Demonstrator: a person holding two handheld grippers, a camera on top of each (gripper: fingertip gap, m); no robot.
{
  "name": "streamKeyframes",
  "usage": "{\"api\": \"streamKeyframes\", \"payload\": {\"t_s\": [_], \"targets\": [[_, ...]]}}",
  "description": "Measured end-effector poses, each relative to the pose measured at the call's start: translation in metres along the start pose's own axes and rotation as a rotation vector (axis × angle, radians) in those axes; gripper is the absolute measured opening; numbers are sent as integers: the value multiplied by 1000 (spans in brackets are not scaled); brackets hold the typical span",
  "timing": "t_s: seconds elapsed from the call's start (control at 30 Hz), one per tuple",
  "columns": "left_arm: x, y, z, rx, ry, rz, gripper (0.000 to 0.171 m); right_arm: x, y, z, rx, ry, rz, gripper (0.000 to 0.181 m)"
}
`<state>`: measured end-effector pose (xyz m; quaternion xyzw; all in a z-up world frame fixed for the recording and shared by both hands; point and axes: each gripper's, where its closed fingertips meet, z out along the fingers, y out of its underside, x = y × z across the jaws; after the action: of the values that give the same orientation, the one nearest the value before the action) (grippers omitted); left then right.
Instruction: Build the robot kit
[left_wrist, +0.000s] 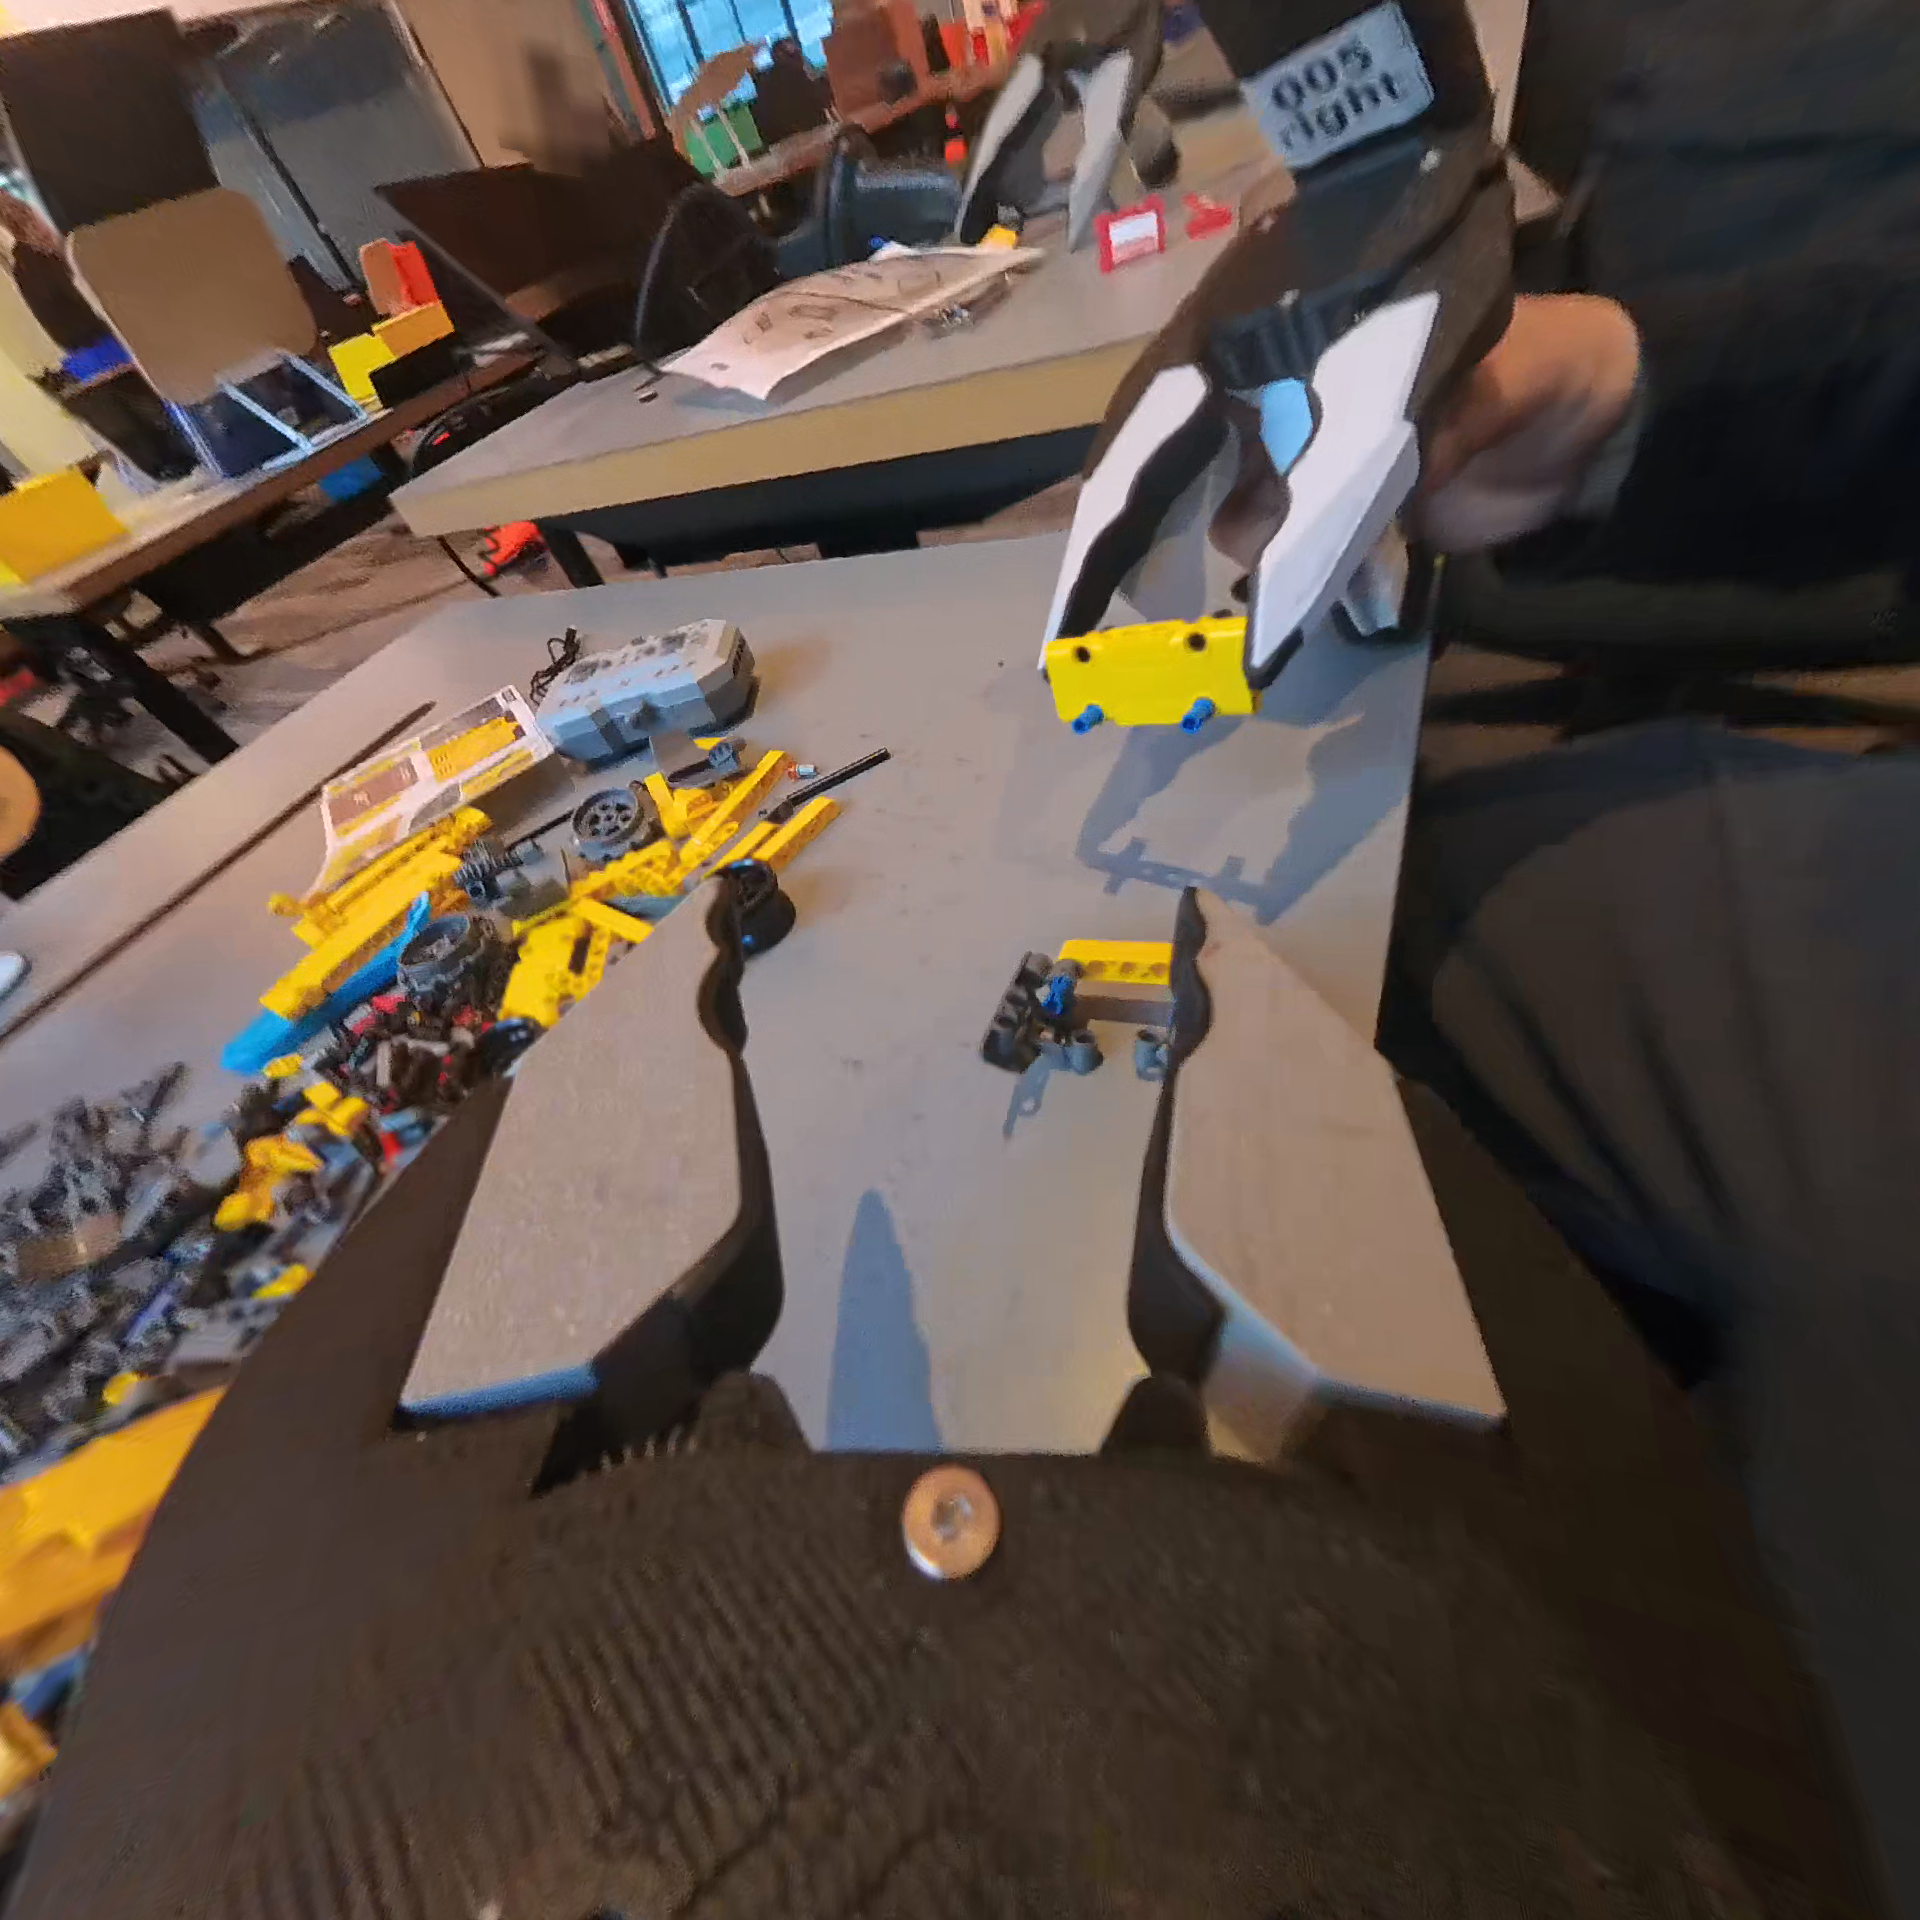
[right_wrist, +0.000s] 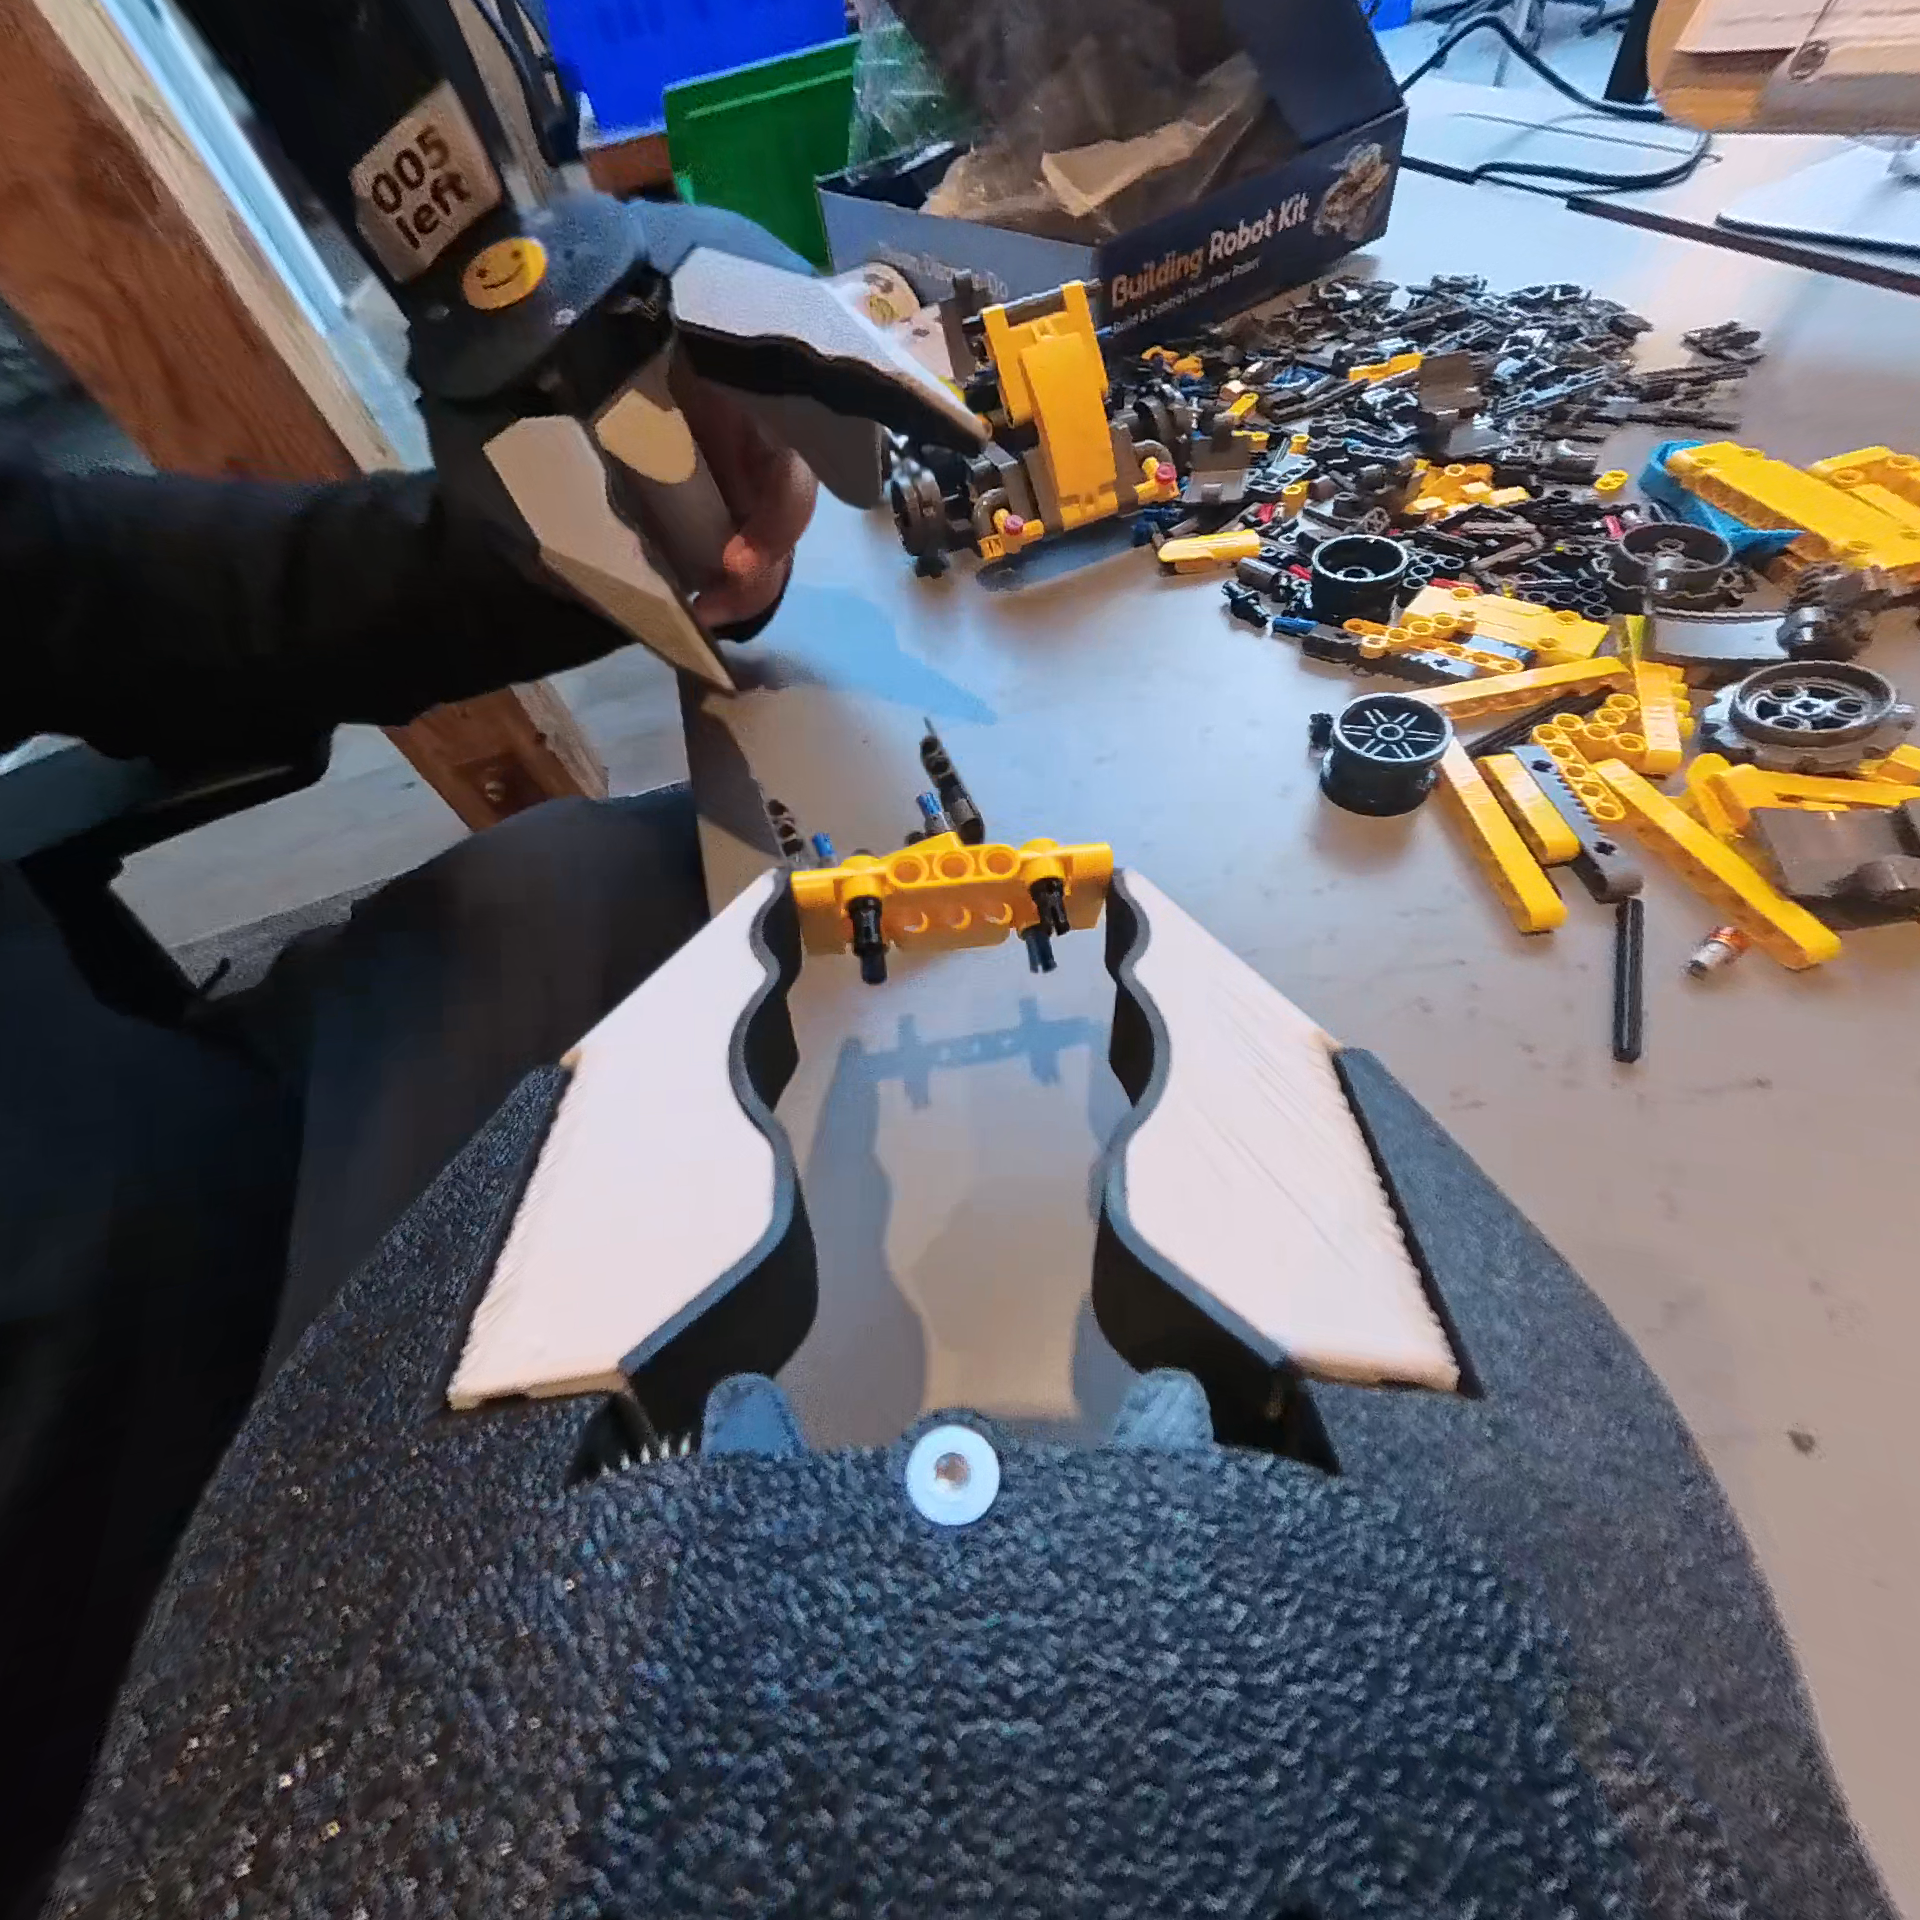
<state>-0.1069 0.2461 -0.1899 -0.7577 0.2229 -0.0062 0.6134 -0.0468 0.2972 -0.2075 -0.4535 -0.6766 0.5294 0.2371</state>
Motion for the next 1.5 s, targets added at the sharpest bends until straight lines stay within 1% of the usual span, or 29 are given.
{"api": "streamKeyframes", "payload": {"t_s": [0.07, 0.13, 0.23, 0.27, 0.3, 0.37, 0.43, 0.57, 0.7, 0.83, 0.9, 1.07, 1.17, 1.23, 1.33, 1.4, 1.5], "targets": [[-4, 4, -8, 39, 13, -35, 82, 2, 2, 2, -24, -13, -17, 59], [-8, -2, -18, 110, 14, -27, 77, 7, 3, 5, -40, -12, -37, 59], [-14, -15, -36, 251, 9, -54, 72, 11, -3, 13, -30, -39, -60, 59], [-16, -19, -43, 306, 1, -60, 68, 11, -5, 17, -24, -53, -70, 59], [-21, -22, -50, 350, -33, -74, 60, 11, -8, 21, -19, -71, -81, 59], [-31, -26, -61, 419, -99, -102, 57, 10, -13, 31, -13, -119, -108, 59], [-33, -27, -65, 438, -119, -102, 57, 11, -22, 38, 24, -161, -143, 59], [-34, -24, -62, 409, -105, -140, 65, 21, -44, 45, 129, -227, -129, 59], [-38, -23, -62, 408, -101, -171, 65, 24, -49, 45, 161, -251, -98, 59], [-37, -21, -58, 379, -86, -180, 64, 32, -59, 33, 250, -258, -25, 59], [-37, -20, -57, 371, -83, -186, 63, 29, -57, 31, 249, -266, -26, 59], [-37, -18, -54, 346, -108, -166, 64, 24, -53, 35, 219, -225, -83, 59], [-37, -15, -49, 314, -78, -190, 66, 23, -52, 36, 211, -220, -93, 59], [-34, -9, -40, 241, -44, -221, 73, 22, -50, 38, 197, -209, -109, 59], [-21, 12, -26, 44, 36, -264, 80, 20, -47, 42, 168, -195, -135, 59], [-15, 17, -20, -17, 71, -299, 87, 18, -44, 44, 147, -199, -148, 59], [-8, 22, -16, -89, 104, -305, 89, 18, -43, 46, 136, -198, -155, 59]]}}
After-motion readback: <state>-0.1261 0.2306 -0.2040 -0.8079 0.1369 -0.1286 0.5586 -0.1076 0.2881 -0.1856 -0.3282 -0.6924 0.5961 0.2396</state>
